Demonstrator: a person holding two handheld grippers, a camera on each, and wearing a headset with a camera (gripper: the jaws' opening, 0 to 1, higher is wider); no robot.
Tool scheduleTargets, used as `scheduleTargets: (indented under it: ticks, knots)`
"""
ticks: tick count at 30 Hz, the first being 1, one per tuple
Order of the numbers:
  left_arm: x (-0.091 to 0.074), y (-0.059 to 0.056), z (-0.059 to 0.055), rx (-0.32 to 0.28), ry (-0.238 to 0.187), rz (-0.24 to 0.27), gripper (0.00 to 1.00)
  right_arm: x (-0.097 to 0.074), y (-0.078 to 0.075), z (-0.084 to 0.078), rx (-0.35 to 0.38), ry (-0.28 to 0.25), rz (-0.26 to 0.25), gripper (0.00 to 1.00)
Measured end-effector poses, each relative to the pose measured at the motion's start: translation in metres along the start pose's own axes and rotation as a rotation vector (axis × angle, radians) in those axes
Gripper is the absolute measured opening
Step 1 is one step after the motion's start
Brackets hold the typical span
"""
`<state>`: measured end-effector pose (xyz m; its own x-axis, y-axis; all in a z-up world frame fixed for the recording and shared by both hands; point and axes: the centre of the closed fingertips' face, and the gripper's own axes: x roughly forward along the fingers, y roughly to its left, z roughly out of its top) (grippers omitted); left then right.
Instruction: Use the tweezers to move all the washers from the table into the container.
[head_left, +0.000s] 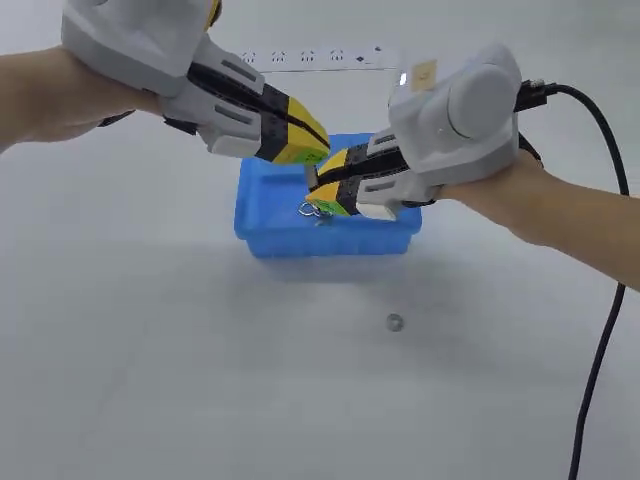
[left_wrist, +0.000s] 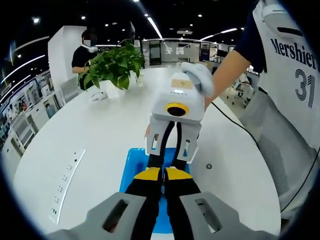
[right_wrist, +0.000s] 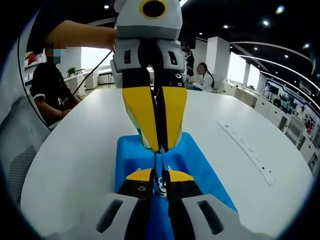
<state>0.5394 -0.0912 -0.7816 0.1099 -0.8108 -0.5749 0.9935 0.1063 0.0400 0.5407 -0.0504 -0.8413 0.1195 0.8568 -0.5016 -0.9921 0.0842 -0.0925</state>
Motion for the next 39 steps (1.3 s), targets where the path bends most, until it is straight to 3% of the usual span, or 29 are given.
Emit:
scheduleTargets:
  ticks: [6,17,28,29,34,39]
  knots:
    - [-0.004,-0.004,0.011,0.016,0.000,-0.001,0.05,-0.010,0.001,0.008,-0.011,-0.005,-0.017,0.12]
    - [-0.019,-0.025,0.044,0.068,-0.007,0.024,0.05,-0.036,0.013,0.034,-0.035,-0.052,-0.015,0.12]
    - [-0.020,-0.062,0.081,0.117,-0.016,0.025,0.05,-0.073,0.039,0.050,-0.075,-0.081,-0.029,0.11]
    - [-0.019,-0.059,0.078,0.118,-0.019,0.024,0.05,-0.077,0.042,0.050,-0.075,-0.081,-0.029,0.11]
    - [-0.010,-0.077,0.085,0.118,-0.038,0.014,0.05,-0.093,0.060,0.045,-0.072,-0.079,-0.039,0.11]
    - [0.001,-0.095,0.080,0.107,-0.041,-0.003,0.05,-0.099,0.080,0.034,-0.075,-0.053,-0.023,0.11]
